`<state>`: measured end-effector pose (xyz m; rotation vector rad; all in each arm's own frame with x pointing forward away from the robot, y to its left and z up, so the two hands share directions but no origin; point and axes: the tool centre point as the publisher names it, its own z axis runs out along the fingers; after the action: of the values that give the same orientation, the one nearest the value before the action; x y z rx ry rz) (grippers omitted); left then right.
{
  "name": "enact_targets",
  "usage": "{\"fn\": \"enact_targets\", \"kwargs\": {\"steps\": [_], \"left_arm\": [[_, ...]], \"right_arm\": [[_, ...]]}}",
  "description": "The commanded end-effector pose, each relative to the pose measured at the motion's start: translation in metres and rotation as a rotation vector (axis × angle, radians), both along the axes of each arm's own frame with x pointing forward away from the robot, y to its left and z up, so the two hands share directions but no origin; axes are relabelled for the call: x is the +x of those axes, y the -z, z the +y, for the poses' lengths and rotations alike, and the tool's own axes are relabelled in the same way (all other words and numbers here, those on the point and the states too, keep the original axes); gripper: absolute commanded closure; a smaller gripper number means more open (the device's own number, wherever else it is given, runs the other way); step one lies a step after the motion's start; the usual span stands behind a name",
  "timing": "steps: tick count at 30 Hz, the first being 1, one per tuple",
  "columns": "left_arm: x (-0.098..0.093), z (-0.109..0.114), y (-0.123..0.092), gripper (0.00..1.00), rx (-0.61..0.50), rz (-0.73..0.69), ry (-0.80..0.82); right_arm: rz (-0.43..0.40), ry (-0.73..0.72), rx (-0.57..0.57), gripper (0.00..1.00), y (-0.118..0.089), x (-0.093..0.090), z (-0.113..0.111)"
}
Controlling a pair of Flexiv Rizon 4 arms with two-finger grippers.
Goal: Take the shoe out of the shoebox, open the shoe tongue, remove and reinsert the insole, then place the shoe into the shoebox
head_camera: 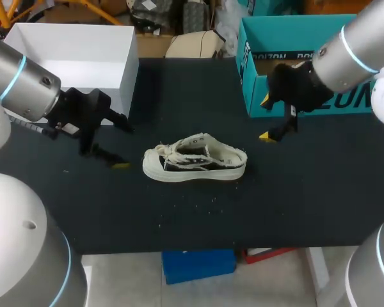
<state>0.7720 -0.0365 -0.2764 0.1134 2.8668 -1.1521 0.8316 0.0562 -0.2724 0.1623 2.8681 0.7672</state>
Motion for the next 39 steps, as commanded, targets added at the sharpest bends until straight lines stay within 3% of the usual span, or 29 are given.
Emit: {"fn": "enact_targets", "kwargs": {"steps": [1,17,28,39], "left_arm": [[0.0,-0.001,0.002,0.0,0.0,-0.004,-0.001],[0.0,-0.001,0.002,0.0,0.0,-0.004,-0.001],[0.0,-0.001,0.002,0.0,0.0,-0.004,-0.001],[0.0,-0.001,0.002,0.0,0.0,-0.004,-0.001]], "right_arm": [[-0.048,0.007,0.074,0.0,0.024,0.001,0.002],[-0.083,-0.069,0.254,0.0,0.078,0.01,0.01],[-0.053,-0.115,0.305,0.0,0.097,0.021,0.023],[-0.04,-0.123,0.352,0.0,0.114,0.013,0.036]]}}
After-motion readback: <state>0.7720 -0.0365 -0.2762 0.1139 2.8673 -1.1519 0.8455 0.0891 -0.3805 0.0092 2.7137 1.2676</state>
